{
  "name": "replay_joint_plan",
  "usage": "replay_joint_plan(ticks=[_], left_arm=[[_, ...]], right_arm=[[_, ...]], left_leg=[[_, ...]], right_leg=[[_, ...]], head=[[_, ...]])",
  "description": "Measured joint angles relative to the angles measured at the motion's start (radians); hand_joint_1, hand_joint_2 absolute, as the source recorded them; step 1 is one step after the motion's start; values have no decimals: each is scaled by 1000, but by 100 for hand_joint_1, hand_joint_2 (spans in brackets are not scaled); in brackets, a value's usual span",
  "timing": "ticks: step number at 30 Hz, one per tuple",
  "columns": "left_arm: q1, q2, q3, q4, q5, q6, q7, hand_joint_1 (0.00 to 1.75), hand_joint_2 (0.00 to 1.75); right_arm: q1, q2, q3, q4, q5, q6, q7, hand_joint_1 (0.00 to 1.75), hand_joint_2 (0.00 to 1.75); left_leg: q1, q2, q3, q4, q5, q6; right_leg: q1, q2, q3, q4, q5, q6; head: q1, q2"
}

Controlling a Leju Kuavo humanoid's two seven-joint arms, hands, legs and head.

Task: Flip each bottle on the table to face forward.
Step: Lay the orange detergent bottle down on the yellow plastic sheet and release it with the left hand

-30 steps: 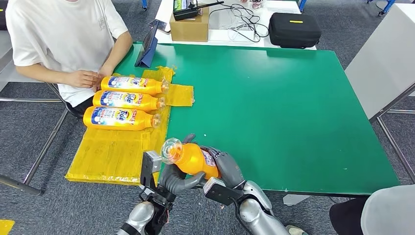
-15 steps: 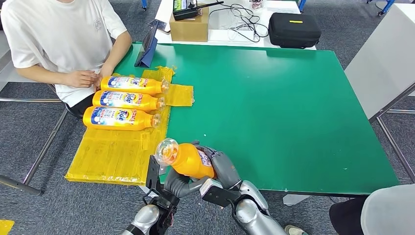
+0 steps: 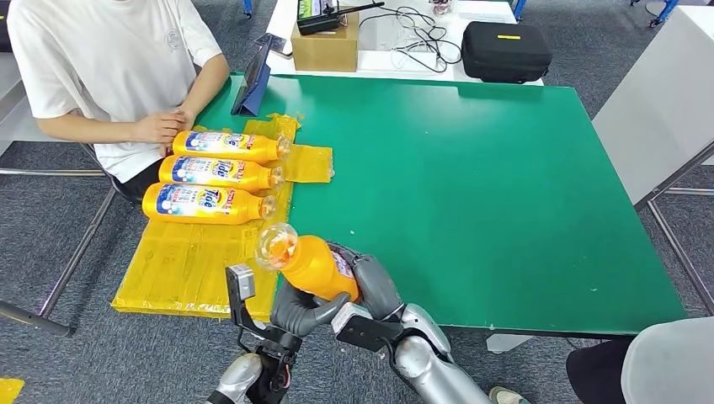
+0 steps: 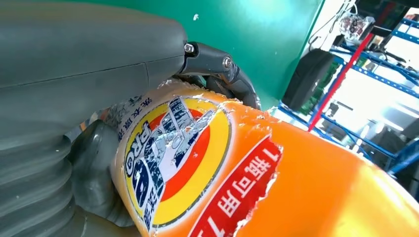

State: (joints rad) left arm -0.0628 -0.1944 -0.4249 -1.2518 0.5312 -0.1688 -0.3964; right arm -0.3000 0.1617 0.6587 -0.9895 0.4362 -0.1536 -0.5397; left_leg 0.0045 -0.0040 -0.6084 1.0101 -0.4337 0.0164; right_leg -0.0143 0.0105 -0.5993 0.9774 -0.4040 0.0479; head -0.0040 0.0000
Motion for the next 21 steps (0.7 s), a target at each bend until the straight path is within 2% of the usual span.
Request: replay_joint_plan(ticks=[2,3,4,5,6,13,17,21], left_arm=[[3,3,8,-4,29,-25,10,175,175],[3,4,12,-4,39,-34,15,175,175],[4,5,15,-4,46,-41,19,175,175],[4,6,17,-4,53,-46,23,175,175],[3,7,19,-4,58,-51,27,175,175],[2,9,26,-4,93,-60,53,175,175],[-2,5,33,-3,85,-11,81,175,175],[-11,-1,34,3,73,32,90,175,175]], right_arm=[[-9,4,10,14,13,-9,3,87,175],[-13,5,13,21,19,-13,4,70,175],[-17,7,17,28,26,-18,6,37,175],[-20,8,20,34,32,-24,7,13,175],[-23,9,24,41,41,-33,10,0,175],[-37,9,52,75,170,-175,55,0,175],[-46,11,74,97,244,-255,86,0,175],[-50,11,86,115,256,-275,91,0,175]], left_leg=[[0,0,0,0,0,0],[0,0,0,0,0,0],[0,0,0,0,0,0],[0,0,0,0,0,0],[0,0,0,0,0,0],[0,0,0,0,0,0],[0,0,0,0,0,0],[0,0,-1,0,0,0]], right_leg=[[0,0,0,0,0,0],[0,0,0,0,0,0],[0,0,0,0,0,0],[0,0,0,0,0,0],[0,0,0,0,0,0],[0,0,0,0,0,0],[0,0,-1,0,0,0],[0,0,-1,0,0,0]], head=[[0,0],[0,0],[0,0],[0,0],[0,0],[0,0],[0,0],[0,0]])
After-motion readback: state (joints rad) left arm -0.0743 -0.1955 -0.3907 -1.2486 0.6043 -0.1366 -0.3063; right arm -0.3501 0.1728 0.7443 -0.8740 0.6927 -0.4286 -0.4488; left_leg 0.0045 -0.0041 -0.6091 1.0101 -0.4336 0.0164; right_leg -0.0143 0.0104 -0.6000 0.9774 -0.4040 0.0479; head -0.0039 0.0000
